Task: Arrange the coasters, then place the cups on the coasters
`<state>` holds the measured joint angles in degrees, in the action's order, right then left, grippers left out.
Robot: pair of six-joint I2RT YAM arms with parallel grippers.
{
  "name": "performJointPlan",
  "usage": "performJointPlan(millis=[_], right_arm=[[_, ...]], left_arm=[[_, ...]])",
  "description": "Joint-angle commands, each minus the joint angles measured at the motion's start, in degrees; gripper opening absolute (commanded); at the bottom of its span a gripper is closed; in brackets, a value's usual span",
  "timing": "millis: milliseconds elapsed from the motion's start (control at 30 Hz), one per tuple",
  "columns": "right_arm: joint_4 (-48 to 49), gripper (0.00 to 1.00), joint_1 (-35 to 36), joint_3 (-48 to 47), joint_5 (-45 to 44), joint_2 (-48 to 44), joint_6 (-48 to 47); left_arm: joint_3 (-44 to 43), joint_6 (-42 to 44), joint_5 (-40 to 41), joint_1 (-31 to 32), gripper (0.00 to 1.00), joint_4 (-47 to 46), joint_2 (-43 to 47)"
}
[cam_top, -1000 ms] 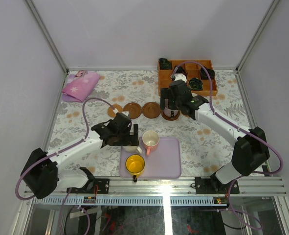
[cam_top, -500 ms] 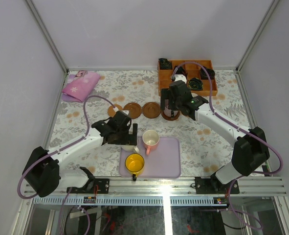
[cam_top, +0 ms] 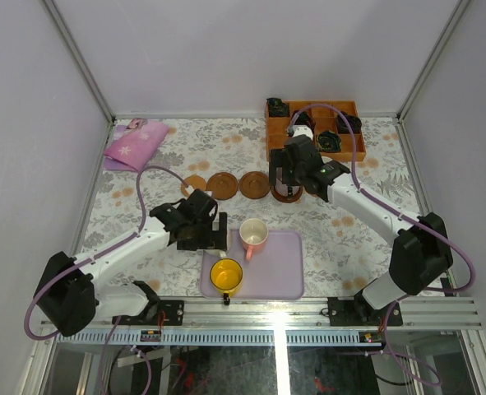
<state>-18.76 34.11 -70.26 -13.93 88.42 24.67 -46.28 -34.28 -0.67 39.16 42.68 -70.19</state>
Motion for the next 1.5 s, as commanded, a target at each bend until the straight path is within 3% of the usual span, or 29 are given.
performJointPlan(millis=[0,233,767,967,1100,1367,1467], right_arm=[[1.16,0.99,-0.18,-3.07,1.15,1.1,0.61],[0.84,0.99,-0.23,-3.17,1.91,1.4,0.72],[1.09,0.99,-0.23,-2.6,1.46,0.55,0.01],[1.68,1.0,-0.21,-2.27,1.98,0.93,0.23],[1.71,0.99,-0.2,-2.32,2.4,1.2,0.42],[1.58,0.99,-0.2,-2.34,2.21,1.27,0.3],[1.62,0.99,-0.26,-2.29,2.24,1.43,0.33]], left_arm=[[0.59,-2.63,-0.51,-0.22,1.0,4.64,1.47],[3.72,-5.54,-1.51,0.51,0.89,6.91,4.97],[8.23,-8.65,0.53,3.79,0.54,-2.83,6.58],[8.58,-8.32,1.64,4.25,0.49,-4.3,5.73],[8.64,-7.55,2.11,4.49,0.37,-5.24,4.74],[8.76,-5.97,2.11,4.96,0.02,-6.56,3.7],[8.33,-5.67,2.78,5.2,0.0,-6.17,4.34]])
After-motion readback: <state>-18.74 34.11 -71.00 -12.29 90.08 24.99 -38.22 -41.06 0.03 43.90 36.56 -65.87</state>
